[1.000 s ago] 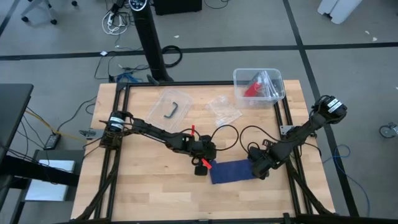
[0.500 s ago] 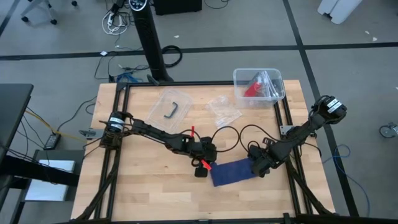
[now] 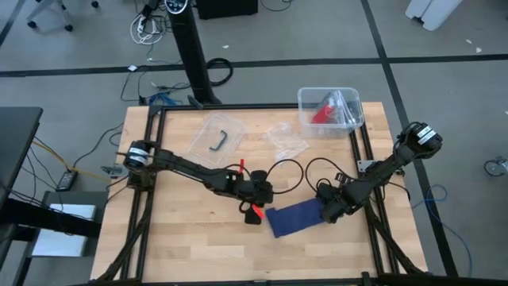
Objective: Roll bandage
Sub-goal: Roll the blue bandage
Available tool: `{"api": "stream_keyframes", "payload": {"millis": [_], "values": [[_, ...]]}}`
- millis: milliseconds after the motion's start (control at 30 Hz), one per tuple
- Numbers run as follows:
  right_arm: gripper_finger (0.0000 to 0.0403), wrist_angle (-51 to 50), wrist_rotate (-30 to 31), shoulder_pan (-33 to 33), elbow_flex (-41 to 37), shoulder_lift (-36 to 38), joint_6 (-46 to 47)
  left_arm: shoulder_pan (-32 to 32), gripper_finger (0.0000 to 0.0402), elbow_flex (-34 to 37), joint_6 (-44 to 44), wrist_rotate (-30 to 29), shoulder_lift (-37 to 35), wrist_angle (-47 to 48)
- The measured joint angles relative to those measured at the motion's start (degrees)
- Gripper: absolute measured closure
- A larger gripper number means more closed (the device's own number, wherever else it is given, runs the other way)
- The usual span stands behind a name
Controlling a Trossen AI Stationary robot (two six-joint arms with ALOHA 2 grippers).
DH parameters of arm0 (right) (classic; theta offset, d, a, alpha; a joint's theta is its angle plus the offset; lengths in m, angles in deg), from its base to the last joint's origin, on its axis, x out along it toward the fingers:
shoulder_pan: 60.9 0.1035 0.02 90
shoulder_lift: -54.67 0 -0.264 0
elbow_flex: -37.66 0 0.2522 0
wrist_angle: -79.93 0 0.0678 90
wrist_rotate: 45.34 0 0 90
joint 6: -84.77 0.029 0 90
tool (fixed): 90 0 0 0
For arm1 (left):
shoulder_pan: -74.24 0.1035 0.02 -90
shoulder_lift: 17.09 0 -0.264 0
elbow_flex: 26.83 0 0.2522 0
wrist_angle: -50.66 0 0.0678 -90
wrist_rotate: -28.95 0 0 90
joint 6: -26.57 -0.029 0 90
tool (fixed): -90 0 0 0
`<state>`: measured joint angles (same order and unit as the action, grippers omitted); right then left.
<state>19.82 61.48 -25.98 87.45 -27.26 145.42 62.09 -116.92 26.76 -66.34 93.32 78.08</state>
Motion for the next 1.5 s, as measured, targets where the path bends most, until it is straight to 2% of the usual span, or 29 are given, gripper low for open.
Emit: {"api": "stream_keyframes", "payload": {"millis": [200, 533, 1300, 1500], "values": [[0.0403, 0.4, 0.5, -0.1, -1.1, 0.2, 1.2, -1.4, 0.0401, 0.2, 0.3, 0.6, 1.0, 3.0], [0.0403, 0.4, 0.4, -0.1, -1.2, 0.2, 0.7, -1.6, 0.0401, 0.6, 0.6, 0.6, 1.7, 2.2], [0.0403, 0.9, 0.1, -0.2, -1.3, 0.2, -0.8, 1.0, 0.0401, 0.5, -1.8, 5.0, 6.3, -6.6], [0.0403, 0.9, 0.1, -0.2, -1.3, 0.2, -0.9, 0.9, 0.0401, -1.6, -4.0, 3.9, 3.9, -3.8]]}}
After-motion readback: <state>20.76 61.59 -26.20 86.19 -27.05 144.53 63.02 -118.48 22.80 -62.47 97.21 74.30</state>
